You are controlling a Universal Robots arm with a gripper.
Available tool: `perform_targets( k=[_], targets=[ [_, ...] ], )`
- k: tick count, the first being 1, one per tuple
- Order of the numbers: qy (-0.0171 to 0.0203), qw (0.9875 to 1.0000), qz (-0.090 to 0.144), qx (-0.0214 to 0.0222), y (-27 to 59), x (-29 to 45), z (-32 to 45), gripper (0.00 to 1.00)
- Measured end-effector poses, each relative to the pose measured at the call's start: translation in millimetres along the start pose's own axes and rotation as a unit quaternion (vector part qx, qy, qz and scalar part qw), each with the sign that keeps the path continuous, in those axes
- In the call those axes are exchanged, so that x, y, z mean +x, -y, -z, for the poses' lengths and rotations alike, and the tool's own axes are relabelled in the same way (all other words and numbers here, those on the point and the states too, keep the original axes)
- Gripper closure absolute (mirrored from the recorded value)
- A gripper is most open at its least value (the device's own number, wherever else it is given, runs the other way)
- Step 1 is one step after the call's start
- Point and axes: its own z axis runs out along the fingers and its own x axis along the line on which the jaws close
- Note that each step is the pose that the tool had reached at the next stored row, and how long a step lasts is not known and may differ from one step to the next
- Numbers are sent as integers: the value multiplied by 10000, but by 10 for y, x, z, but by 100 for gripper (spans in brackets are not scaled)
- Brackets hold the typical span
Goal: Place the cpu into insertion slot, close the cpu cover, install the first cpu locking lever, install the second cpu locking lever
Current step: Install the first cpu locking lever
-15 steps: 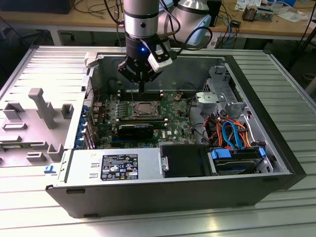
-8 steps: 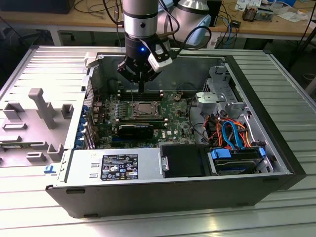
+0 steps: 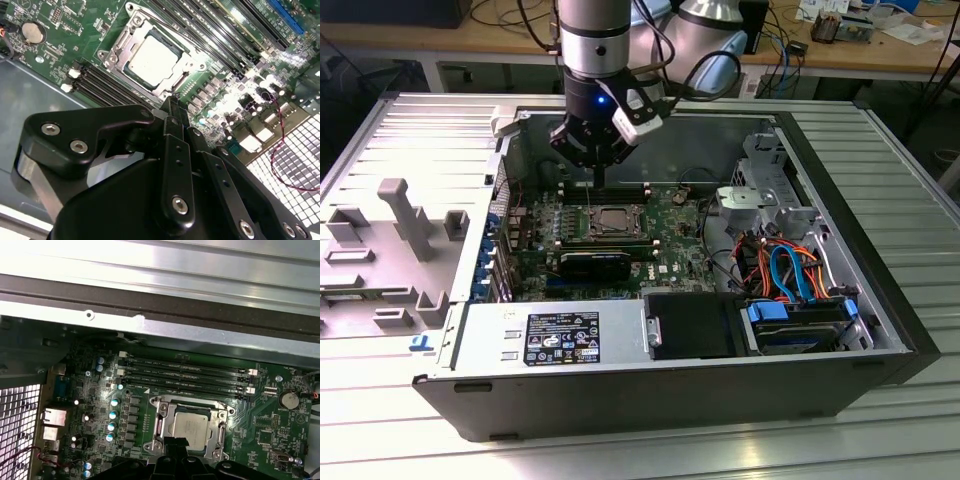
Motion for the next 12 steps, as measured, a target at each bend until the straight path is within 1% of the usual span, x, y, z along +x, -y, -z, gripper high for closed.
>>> perform_targets(
  k=[7, 8, 9, 12],
  targets=[
    [0, 10000, 23, 0, -13, 102, 1, 89],
    [0, 10000, 24, 0, -16, 122, 1, 89],
    [0, 10000, 23, -1, -24, 168, 1, 89],
    [0, 10000, -4, 0, -35, 228, -1, 89]
  ],
)
